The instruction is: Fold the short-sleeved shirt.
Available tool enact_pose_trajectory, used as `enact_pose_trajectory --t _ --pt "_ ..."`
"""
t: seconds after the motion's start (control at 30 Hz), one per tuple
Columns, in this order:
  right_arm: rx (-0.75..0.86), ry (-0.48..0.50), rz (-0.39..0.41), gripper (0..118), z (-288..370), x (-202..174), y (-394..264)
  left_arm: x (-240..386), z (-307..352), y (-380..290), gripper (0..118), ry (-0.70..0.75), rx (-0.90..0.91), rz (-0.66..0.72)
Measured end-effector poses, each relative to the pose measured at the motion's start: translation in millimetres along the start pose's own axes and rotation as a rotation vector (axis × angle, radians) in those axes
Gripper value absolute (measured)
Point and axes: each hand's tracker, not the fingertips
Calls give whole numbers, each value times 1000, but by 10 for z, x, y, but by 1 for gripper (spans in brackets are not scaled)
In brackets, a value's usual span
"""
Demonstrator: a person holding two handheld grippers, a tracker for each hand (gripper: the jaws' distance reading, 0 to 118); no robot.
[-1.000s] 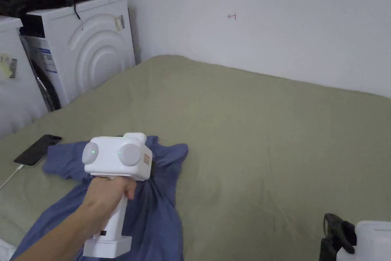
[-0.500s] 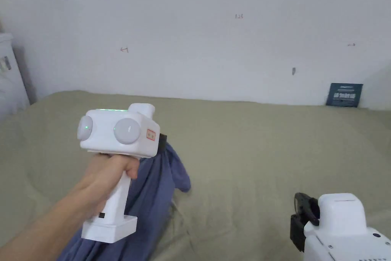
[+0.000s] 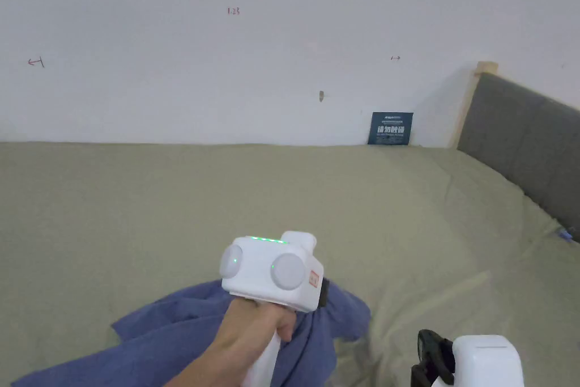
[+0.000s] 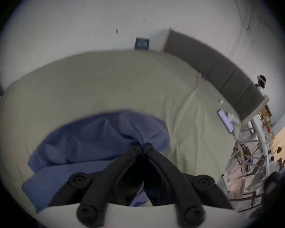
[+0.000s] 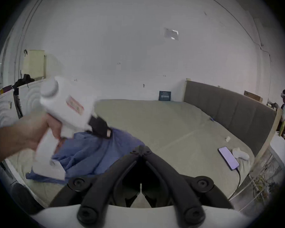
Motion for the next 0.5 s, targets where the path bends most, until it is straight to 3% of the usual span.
enact_pose_trajectory --t 0.13,0.17,0.2,0.23,0.27,0.33,0.5 --pt "-46 -10 3 0 -189 68 -134 -44 -498 -262 0 15 -80 -9" --pt "-52 -12 2 0 -218 72 -144 -74 -533 -294 7 21 -74 -5" --pt "-58 -13 -1 0 -241 78 -149 -111 -551 -315 42 20 -71 -7" --pt "-61 -13 -1 0 -261 81 -153 -154 -548 -336 88 27 -65 -8" --pt "-61 -23 -2 0 -276 72 -158 -179 -522 -359 118 37 -68 -12" --pt "-64 -17 -7 0 -288 74 -157 -237 -267 -412 109 59 47 -11" --pt "-45 -1 -21 0 -221 -50 -116 -522 695 -637 99 139 224 20"
